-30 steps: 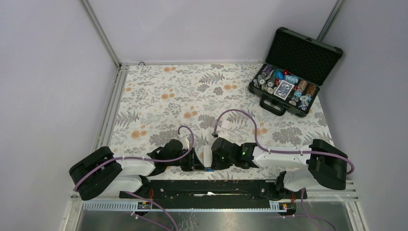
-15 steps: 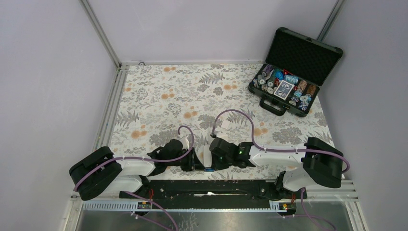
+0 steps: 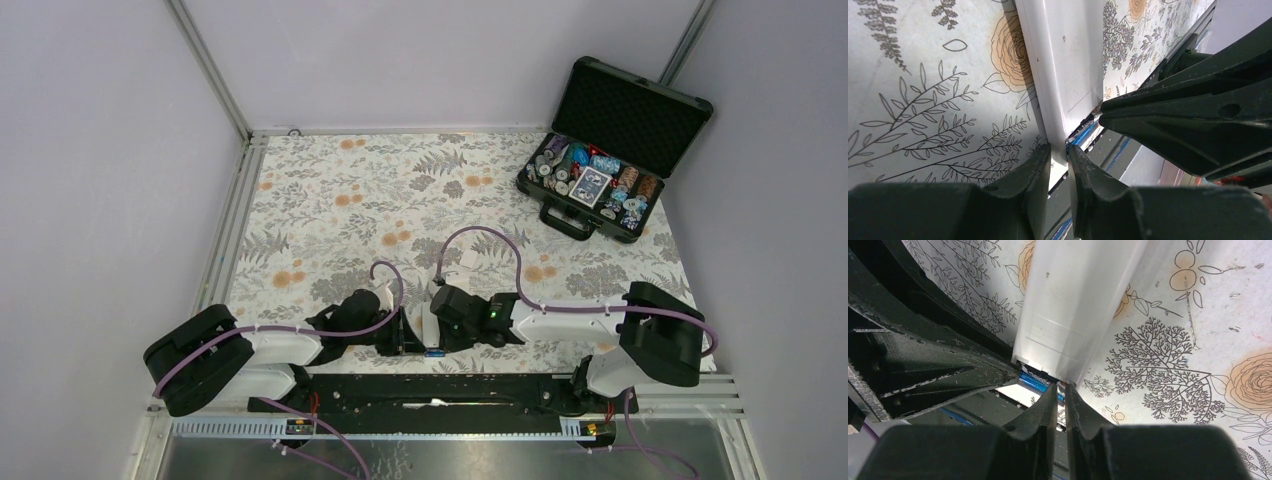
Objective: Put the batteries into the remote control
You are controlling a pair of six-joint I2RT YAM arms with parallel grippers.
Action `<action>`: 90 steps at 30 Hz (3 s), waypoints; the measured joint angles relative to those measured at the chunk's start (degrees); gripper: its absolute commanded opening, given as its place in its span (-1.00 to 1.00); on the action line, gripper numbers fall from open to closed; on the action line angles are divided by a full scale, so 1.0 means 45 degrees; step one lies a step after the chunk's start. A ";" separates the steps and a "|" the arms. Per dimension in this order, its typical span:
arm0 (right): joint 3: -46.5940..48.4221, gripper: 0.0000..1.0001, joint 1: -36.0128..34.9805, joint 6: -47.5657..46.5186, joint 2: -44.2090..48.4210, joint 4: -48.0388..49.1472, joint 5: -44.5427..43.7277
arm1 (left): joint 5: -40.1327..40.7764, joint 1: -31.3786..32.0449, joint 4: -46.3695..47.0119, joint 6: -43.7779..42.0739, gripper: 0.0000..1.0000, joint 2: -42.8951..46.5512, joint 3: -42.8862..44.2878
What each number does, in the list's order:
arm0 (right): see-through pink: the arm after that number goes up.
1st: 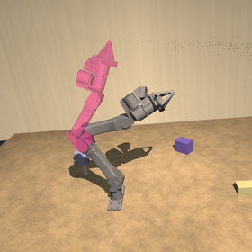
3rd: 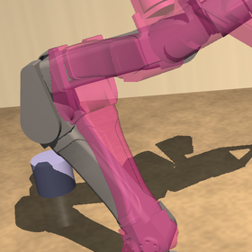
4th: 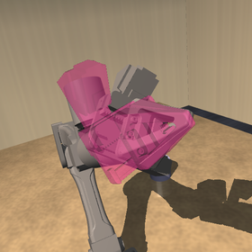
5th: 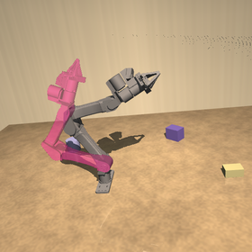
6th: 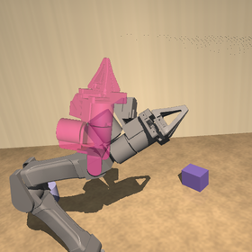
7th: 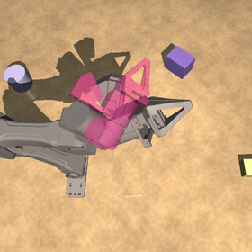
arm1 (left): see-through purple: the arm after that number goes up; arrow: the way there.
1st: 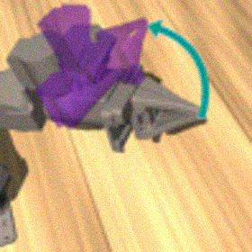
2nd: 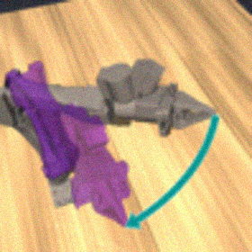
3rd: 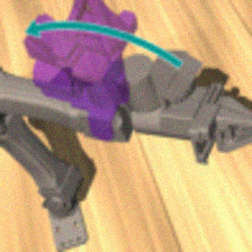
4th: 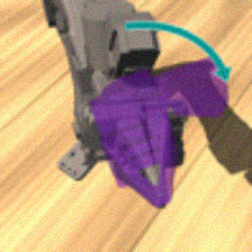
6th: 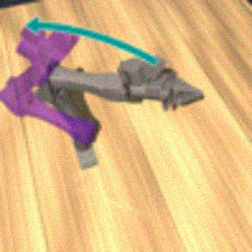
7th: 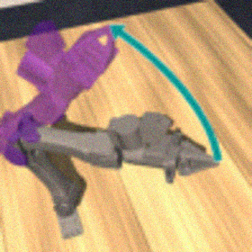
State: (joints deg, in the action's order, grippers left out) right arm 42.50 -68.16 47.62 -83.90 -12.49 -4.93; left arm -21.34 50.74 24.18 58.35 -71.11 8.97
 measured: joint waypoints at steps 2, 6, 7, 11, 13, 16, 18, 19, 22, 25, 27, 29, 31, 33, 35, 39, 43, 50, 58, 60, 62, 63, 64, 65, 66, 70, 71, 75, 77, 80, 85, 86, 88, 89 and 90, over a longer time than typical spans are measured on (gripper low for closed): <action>0.0107 -0.71 0.0000 -0.0049 -0.0112 -0.0102 0.0000 | 0.0000 0.0000 0.0000 -0.0005 -0.50 0.0000 0.0000; 0.0204 -0.74 0.0000 -0.0117 -0.0214 -0.0204 0.0015 | 0.0000 0.0000 0.0005 -0.0005 -0.50 0.0000 0.0000; 0.0233 -0.75 0.0000 -0.0146 -0.0248 -0.0223 0.0024 | 0.0000 0.0000 0.0005 -0.0005 -0.50 0.0000 0.0000; 0.0355 -0.80 0.0005 -0.0248 -0.0389 -0.0325 0.0117 | 0.0000 0.0000 0.0005 0.0000 -0.50 0.0000 0.0000; 0.0418 -0.82 0.0005 -0.0287 -0.0471 -0.0369 0.0151 | 0.0005 0.0000 0.0015 0.0000 -0.50 0.0000 0.0000; 0.0588 -0.86 0.0005 -0.0335 -0.0651 -0.0534 0.0160 | 0.0000 0.0000 0.0019 0.0000 -0.49 0.0000 0.0000; 0.0753 -0.88 0.0005 -0.0384 -0.0797 -0.0714 0.0136 | 0.0000 0.0000 0.0015 0.0000 -0.49 0.0000 0.0000; 0.0884 -0.90 0.0005 -0.0408 -0.0903 -0.0874 0.0112 | 0.0000 0.0000 0.0015 -0.0005 -0.49 0.0000 0.0000; 0.1486 -0.94 -0.0083 -0.0602 -0.1355 -0.1564 -0.0034 | 0.0000 0.0000 0.0015 0.0000 -0.49 0.0000 0.0005; 0.2152 -1.00 -0.0316 -0.0855 -0.1841 -0.2302 -0.0418 | -0.0010 0.0000 0.0019 0.0000 -0.49 -0.0019 0.0010; 0.2482 -1.00 -0.0471 -0.1010 -0.2084 -0.2671 -0.0656 | -0.0034 -0.0005 0.0034 0.0000 -0.49 -0.0063 0.0029; 0.2705 -1.00 -0.0588 -0.1151 -0.2244 -0.2905 -0.0806 | -0.0044 -0.0005 0.0015 -0.0005 -0.49 -0.0068 0.0049; 0.2827 -1.00 -0.0656 -0.1239 -0.2351 -0.3036 -0.0913 | -0.0073 -0.0015 0.0019 -0.0005 -0.49 -0.0112 0.0068; 0.2958 -1.00 -0.0714 -0.1316 -0.2501 -0.3167 -0.0996 | -0.0121 -0.0039 0.0063 -0.0005 -0.49 -0.0155 0.0068; 0.3128 -1.00 -0.0763 -0.1394 -0.2657 -0.3342 -0.1049 | -0.0146 -0.0044 0.0092 0.0000 -0.49 -0.0194 0.0068; 0.3565 -1.00 -0.0874 -0.1579 -0.3079 -0.3803 -0.1205 | -0.0199 -0.0053 0.0170 0.0000 -0.46 -0.0233 0.0073; 0.3871 -1.00 -0.1025 -0.1690 -0.3351 -0.4022 -0.1418 | -0.0219 -0.0049 0.0209 0.0005 -0.45 -0.0248 0.0073; 0.4031 -1.00 -0.1112 -0.1705 -0.3303 -0.4216 -0.1651 | -0.0228 -0.0049 0.0214 0.0005 -0.43 -0.0248 0.0073; 0.4022 -0.87 -0.1200 -0.1671 -0.3177 -0.4260 -0.1938 | -0.0228 -0.0039 0.0223 0.0010 -0.41 -0.0223 0.0073; 0.3968 -0.79 -0.1229 -0.1656 -0.3089 -0.4245 -0.2123 | -0.0228 -0.0015 0.0223 0.0015 -0.41 -0.0223 0.0073; 0.3900 -0.69 -0.1243 -0.1661 -0.2929 -0.4226 -0.2404 | -0.0223 0.0015 0.0223 0.0015 -0.41 -0.0223 0.0073; 0.3876 -0.67 -0.1243 -0.1671 -0.2803 -0.4226 -0.2589 | -0.0223 0.0024 0.0223 0.0019 -0.40 -0.0223 0.0073; 0.3857 -0.62 -0.1243 -0.1690 -0.2637 -0.4226 -0.2783 | -0.0223 0.0034 0.0223 0.0019 -0.40 -0.0223 0.0073; 0.3837 -0.57 -0.1243 -0.1710 -0.2467 -0.4231 -0.2929 | -0.0219 0.0039 0.0223 0.0019 -0.40 -0.0223 0.0073; 0.3813 -0.53 -0.1229 -0.1739 -0.2249 -0.4231 -0.3099 | -0.0219 0.0039 0.0219 0.0019 -0.40 -0.0223 0.0068; 0.3696 -0.39 -0.1064 -0.1923 -0.1355 -0.4231 -0.3458 | -0.0219 0.0039 0.0219 0.0029 -0.40 -0.0223 0.0068; 0.3657 -0.37 -0.0947 -0.2021 -0.1141 -0.4216 -0.3478 | -0.0214 0.0039 0.0219 0.0029 -0.40 -0.0223 0.0068; 0.3521 -0.30 -0.0272 -0.2458 -0.0665 -0.4221 -0.3604 | -0.0214 0.0039 0.0219 0.0034 -0.40 -0.0219 0.0068; 0.3463 -0.24 0.0194 -0.2754 -0.0500 -0.4235 -0.3657 | -0.0214 0.0039 0.0219 0.0039 -0.40 -0.0223 0.0073; 0.3424 -0.08 0.1015 -0.3298 -0.0214 -0.4201 -0.3667 | -0.0209 0.0049 0.0126 0.0034 -0.39 -0.0233 0.0146; 0.3303 0.20 0.2560 -0.4435 0.0087 -0.3818 -0.3070 | -0.0209 0.0097 -0.0112 0.0039 -0.39 -0.0481 0.0466; 0.3274 0.26 0.2890 -0.4707 0.0087 -0.3672 -0.2841 | -0.0209 0.0112 -0.0136 0.0039 -0.39 -0.0554 0.0539; 0.3225 0.36 0.3419 -0.5115 0.0087 -0.3429 -0.2506 | -0.0209 0.0136 -0.0189 0.0039 -0.38 -0.0704 0.0685; 0.3220 0.39 0.3687 -0.5353 0.0087 -0.3283 -0.2327 | -0.0209 0.0155 -0.0228 0.0039 -0.38 -0.0782 0.0772; 0.3220 0.42 0.3891 -0.5561 0.0087 -0.3118 -0.2273 | -0.0209 0.0175 -0.0253 0.0039 -0.38 -0.0869 0.0855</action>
State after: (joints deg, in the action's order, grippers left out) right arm 56.99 -50.65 22.59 -83.50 -26.52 -15.16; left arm -22.28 51.53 23.05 58.52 -75.02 12.82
